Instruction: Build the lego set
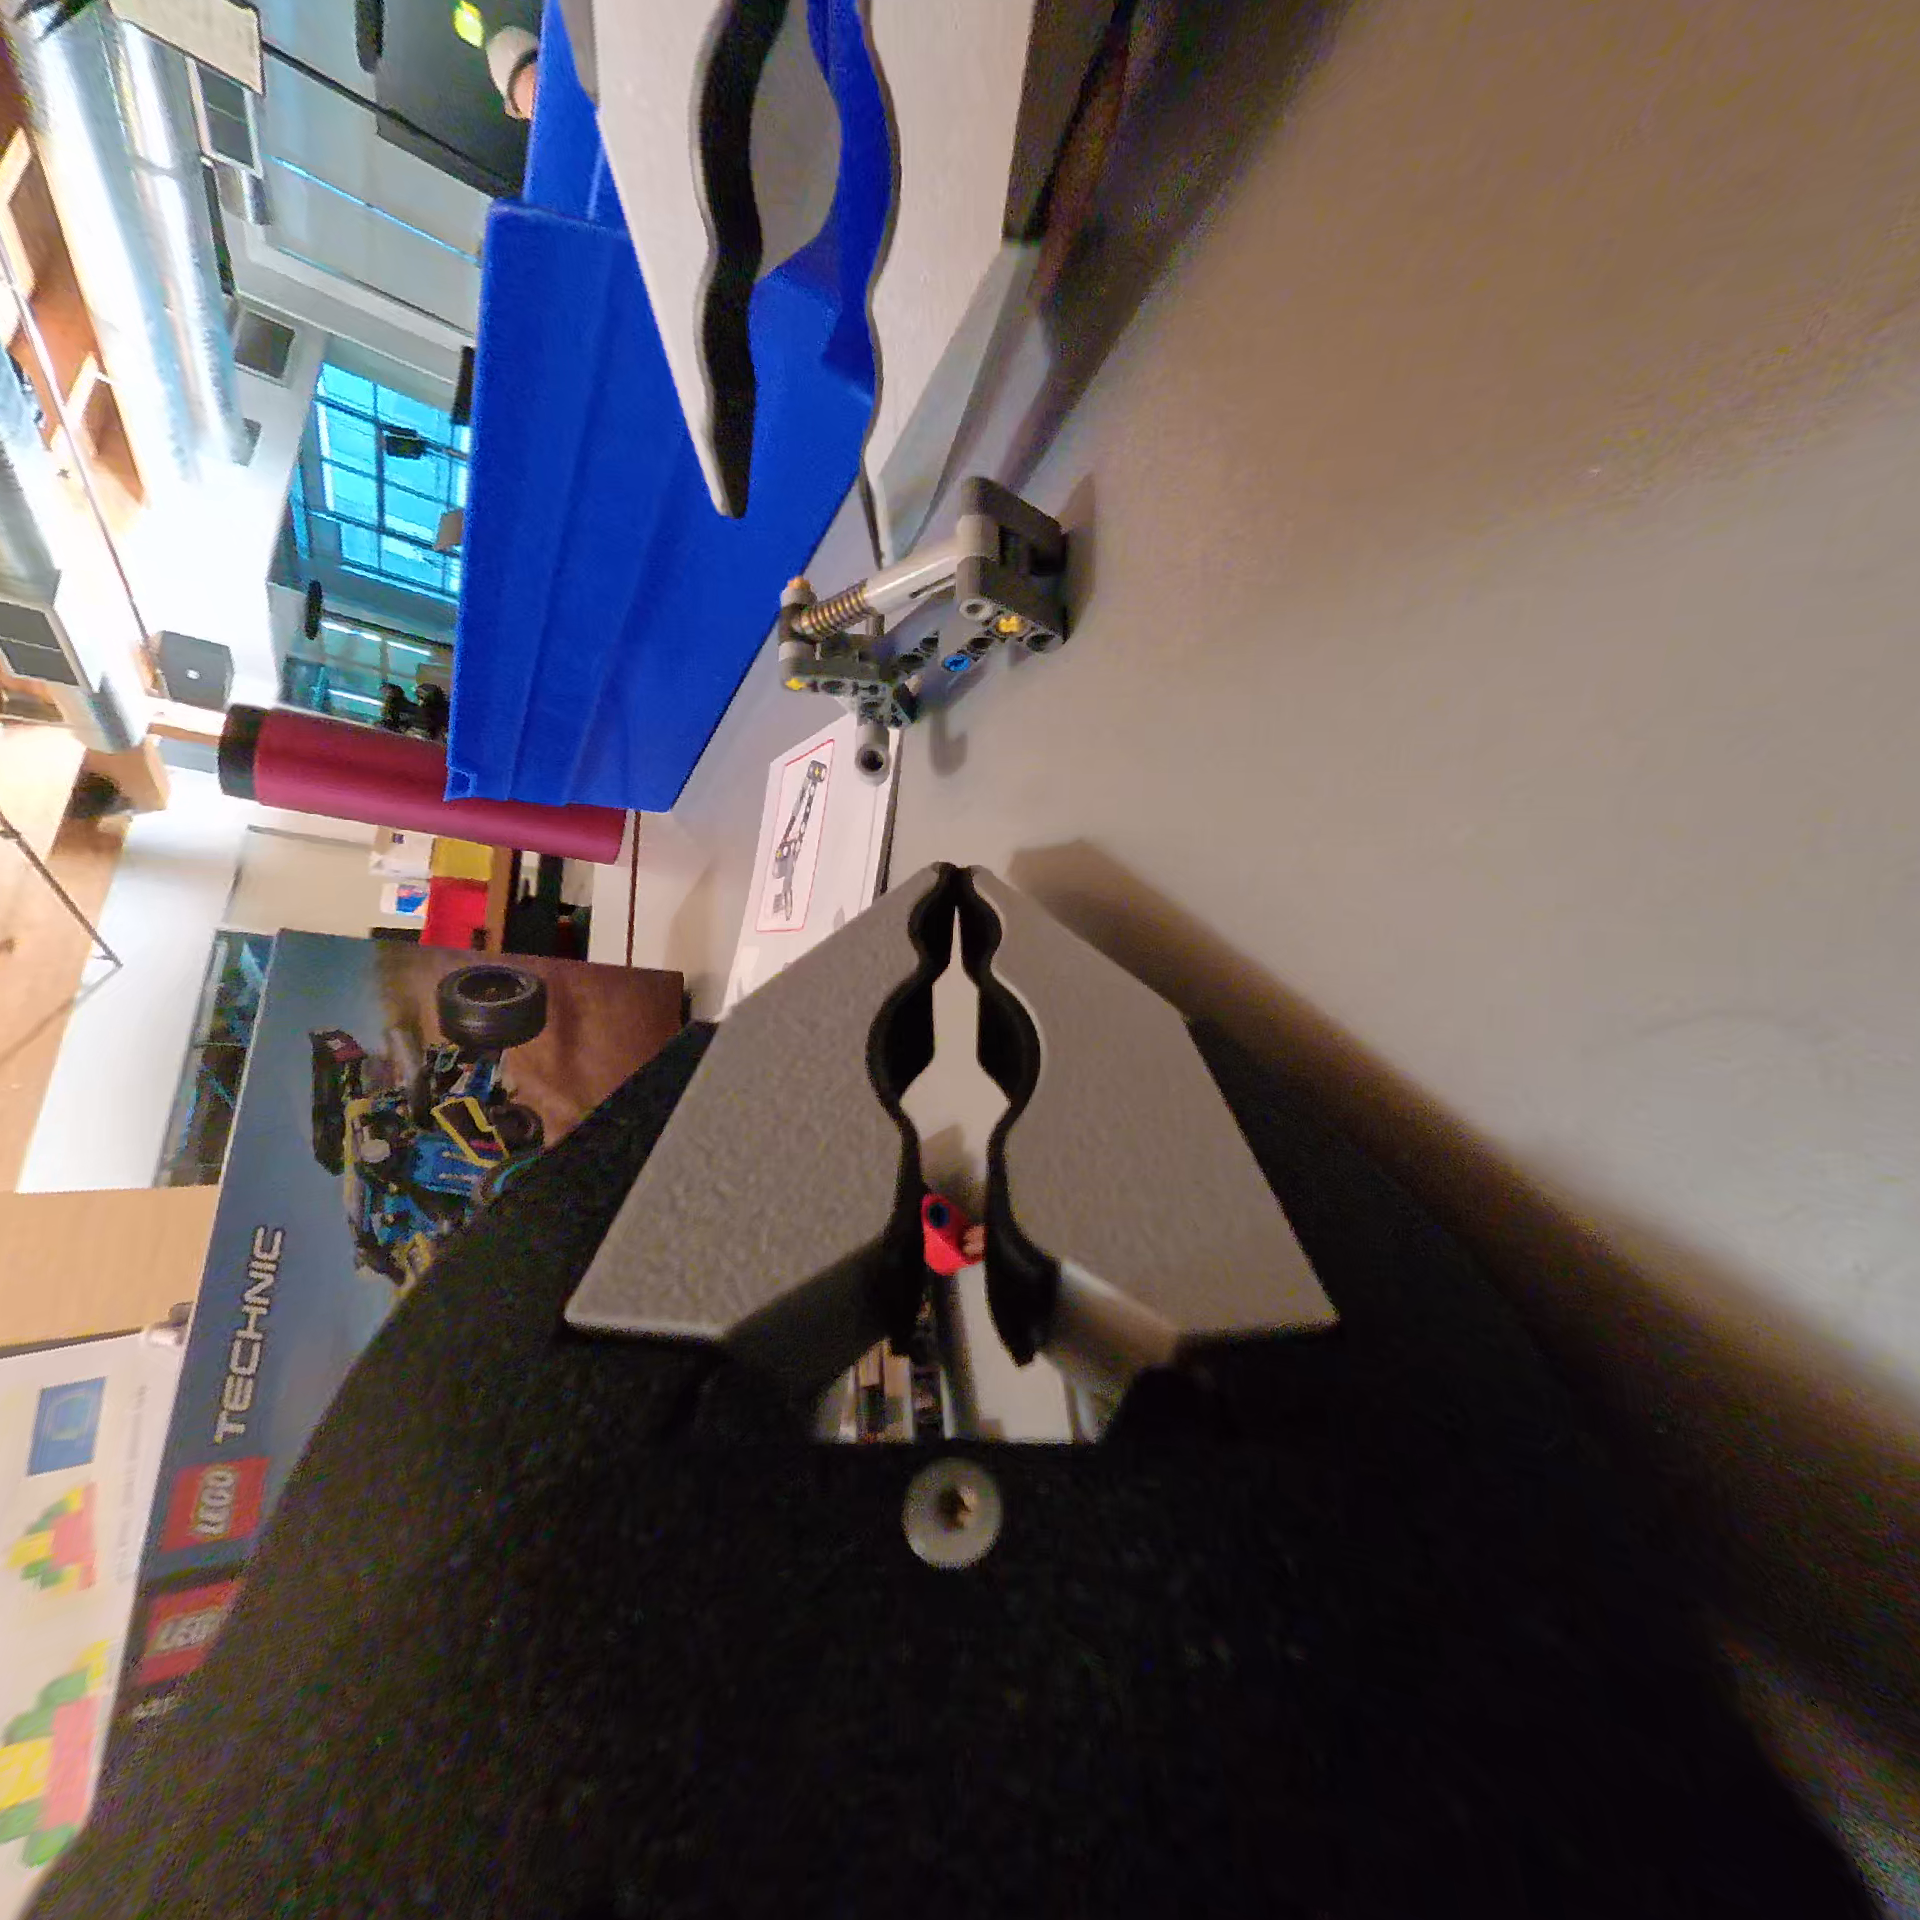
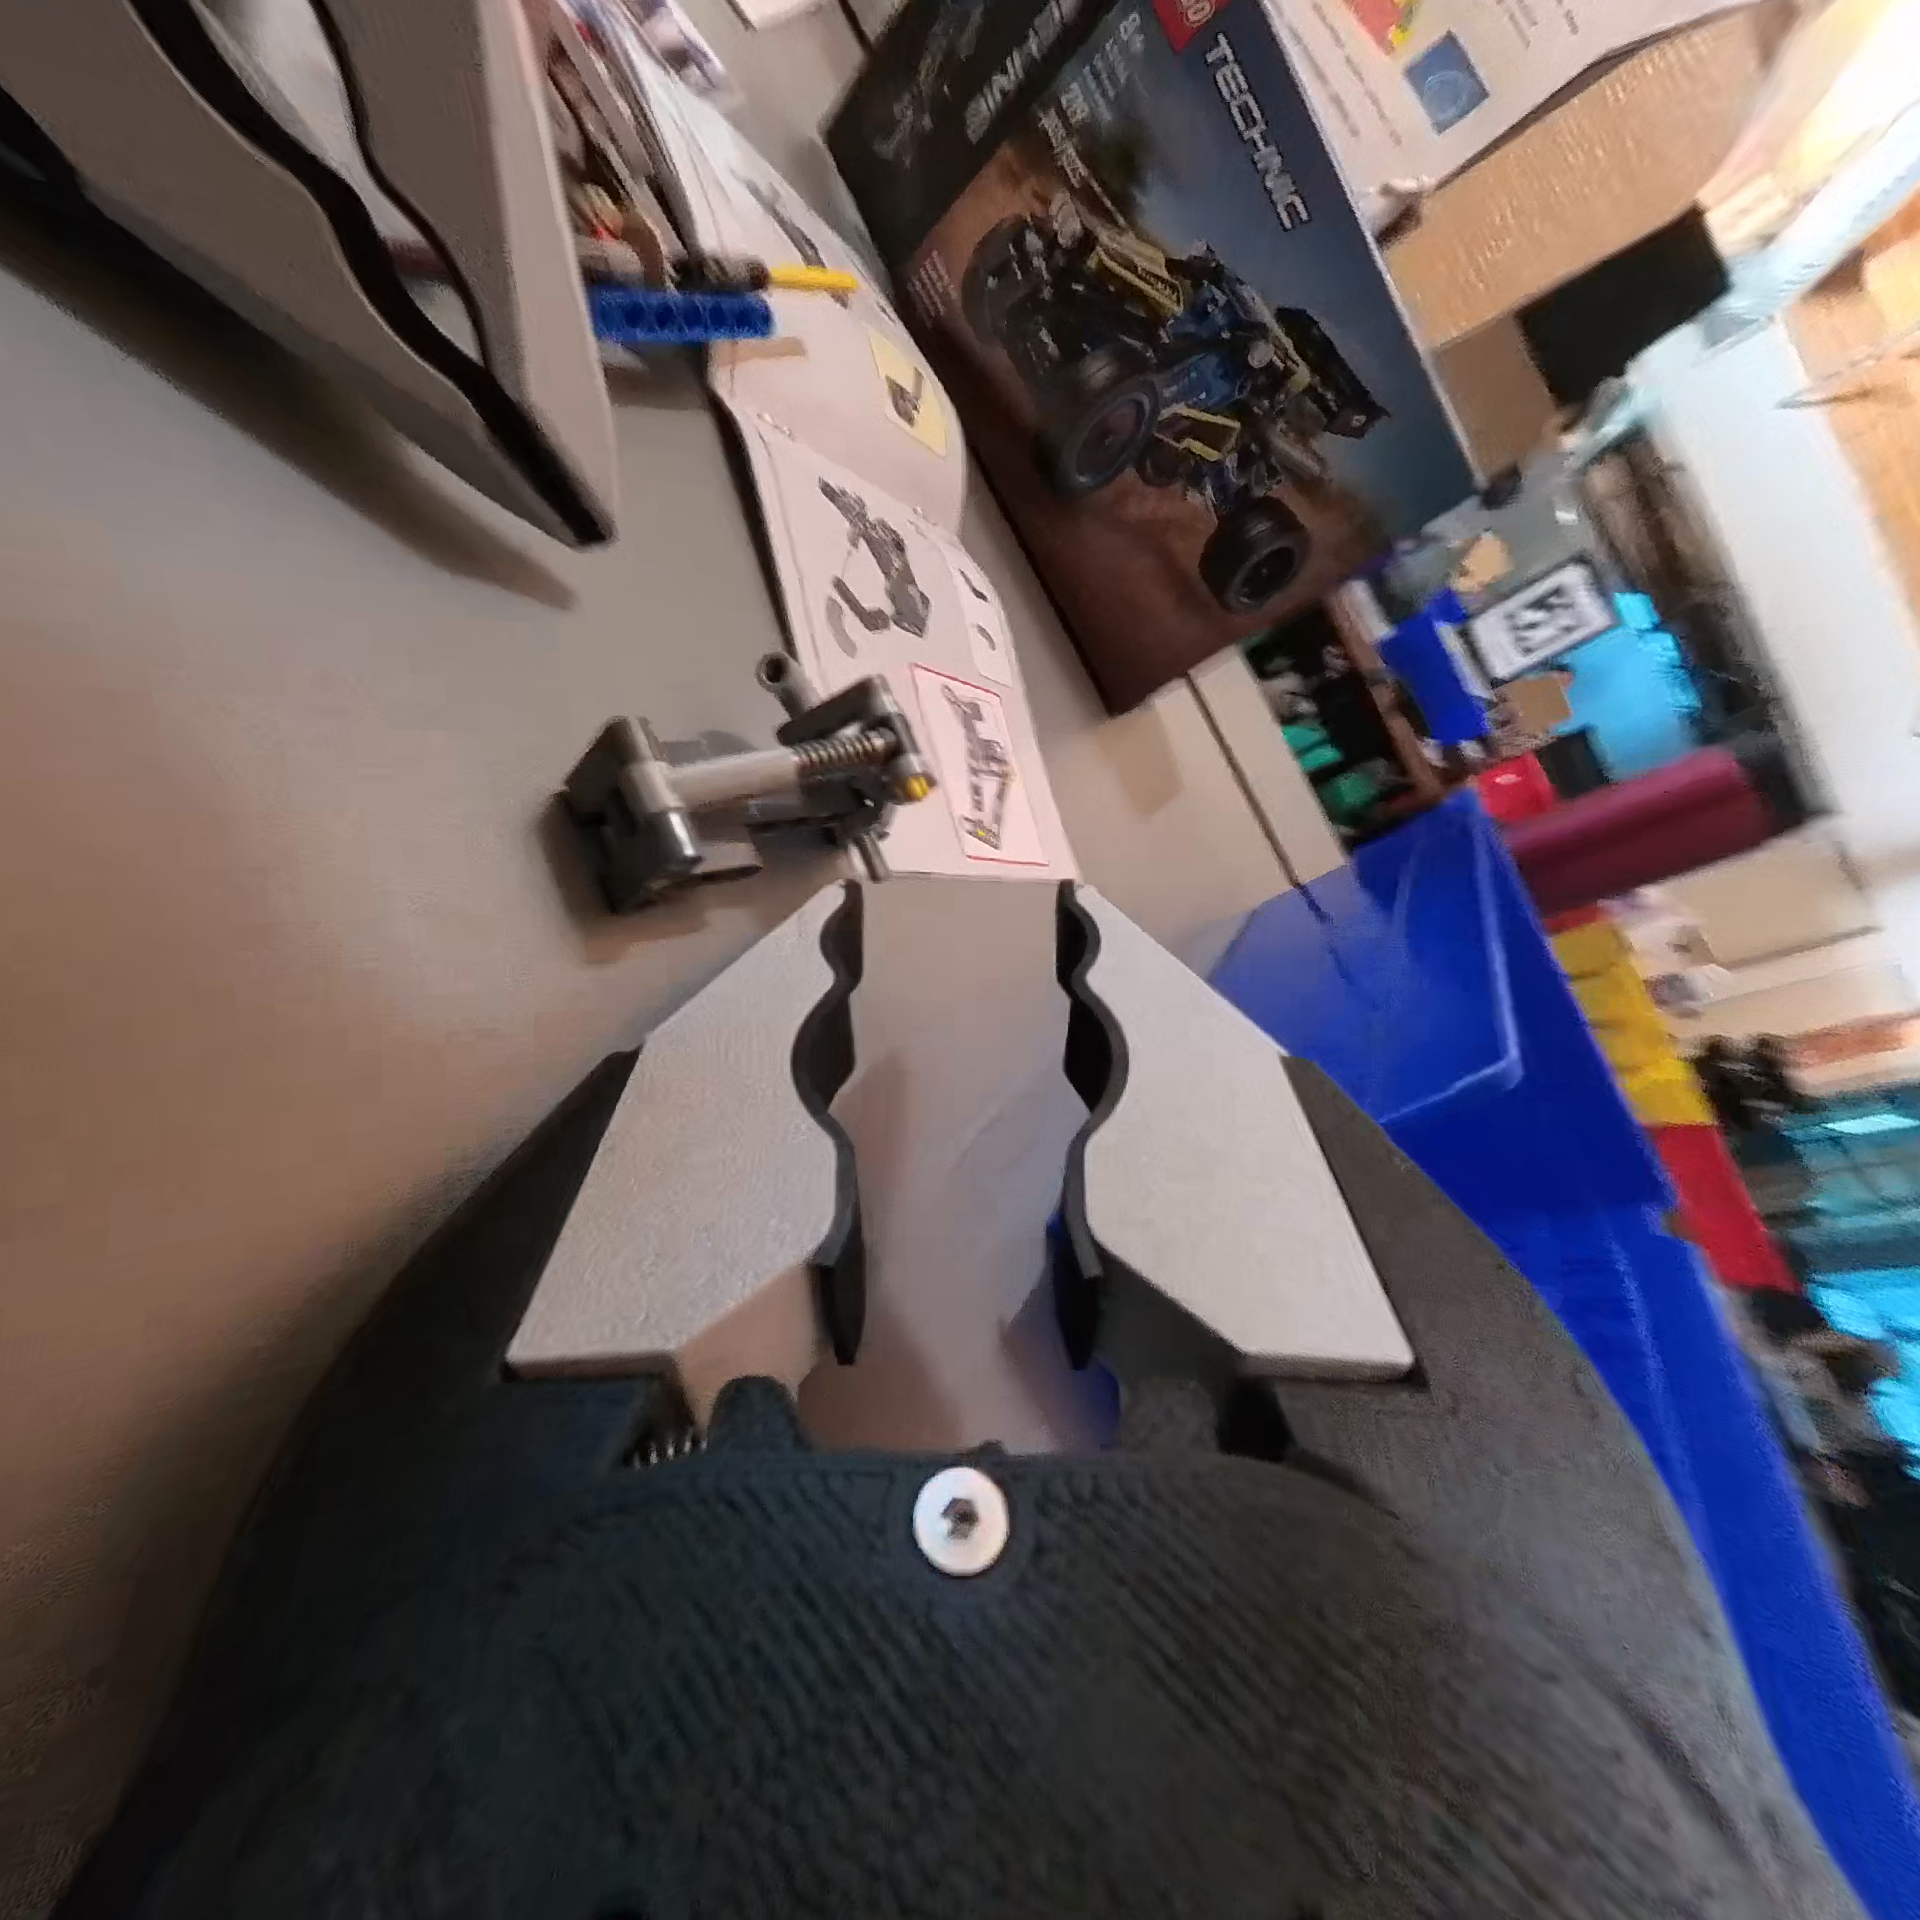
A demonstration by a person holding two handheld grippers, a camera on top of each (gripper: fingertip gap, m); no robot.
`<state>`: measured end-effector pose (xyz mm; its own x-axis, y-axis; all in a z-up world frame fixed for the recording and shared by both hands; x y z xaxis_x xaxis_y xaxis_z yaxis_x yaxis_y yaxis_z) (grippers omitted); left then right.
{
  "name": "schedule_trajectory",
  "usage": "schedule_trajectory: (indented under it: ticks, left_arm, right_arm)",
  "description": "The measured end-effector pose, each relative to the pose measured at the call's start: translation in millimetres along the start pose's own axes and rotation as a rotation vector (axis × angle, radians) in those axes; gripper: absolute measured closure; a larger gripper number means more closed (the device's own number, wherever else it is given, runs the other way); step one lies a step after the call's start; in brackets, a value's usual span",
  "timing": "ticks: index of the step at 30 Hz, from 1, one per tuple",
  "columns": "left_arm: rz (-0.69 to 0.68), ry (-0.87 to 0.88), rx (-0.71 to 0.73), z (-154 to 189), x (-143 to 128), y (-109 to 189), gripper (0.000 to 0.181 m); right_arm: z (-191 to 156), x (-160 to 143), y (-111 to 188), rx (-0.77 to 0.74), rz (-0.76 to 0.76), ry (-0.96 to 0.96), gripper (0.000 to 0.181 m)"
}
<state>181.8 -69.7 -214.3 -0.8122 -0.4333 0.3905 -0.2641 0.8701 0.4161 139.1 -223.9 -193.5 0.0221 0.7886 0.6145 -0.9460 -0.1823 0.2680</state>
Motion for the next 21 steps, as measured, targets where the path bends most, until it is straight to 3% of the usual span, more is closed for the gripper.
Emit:
schedule_trajectory:
  ticks: [4,5,7,12,15,21]
  left_arm:
    - [-0.004,-0.038,0.012,1.8,1.6,1.1,0.181]
    - [-0.005,-0.046,0.013,2.2,1.9,1.2,0.181]
    - [-0.011,-0.060,0.015,3.0,2.1,0.7,0.181]
    - [-0.030,-0.085,0.032,2.9,2.0,0.9,0.181]
    - [-0.038,-0.112,0.056,2.1,2.9,1.7,0.181]
    - [-0.024,-0.155,0.070,3.5,5.8,3.1,0.181]
  right_arm:
    - [-1.6,16.3,18.1,0.258,-0.001,-0.361,0.128]
    - [-1.0,22.0,20.5,0.269,0.009,-0.461,0.123]
    - [-2.4,27.1,19.4,0.247,-0.018,-0.576,0.130]
    - [-21.5,39.1,7.5,0.321,-0.256,-0.645,0.129]
    - [-26.0,33.0,-2.7,0.236,-0.317,-0.620,0.130]
    - [-20.4,16.7,6.9,0.305,-0.328,-0.502,0.150]
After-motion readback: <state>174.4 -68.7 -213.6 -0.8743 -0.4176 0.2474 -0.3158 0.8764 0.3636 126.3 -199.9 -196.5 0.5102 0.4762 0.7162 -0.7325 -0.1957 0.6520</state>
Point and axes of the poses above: each gripper's, where its closed fingertips meet, y back along the fingers, x out of its top, z = x × y across the jaws, the point moved 7 cm from there along y, back along the fingers, and after that the axes turned 3 degrees about -x, right-handed, at the moved point
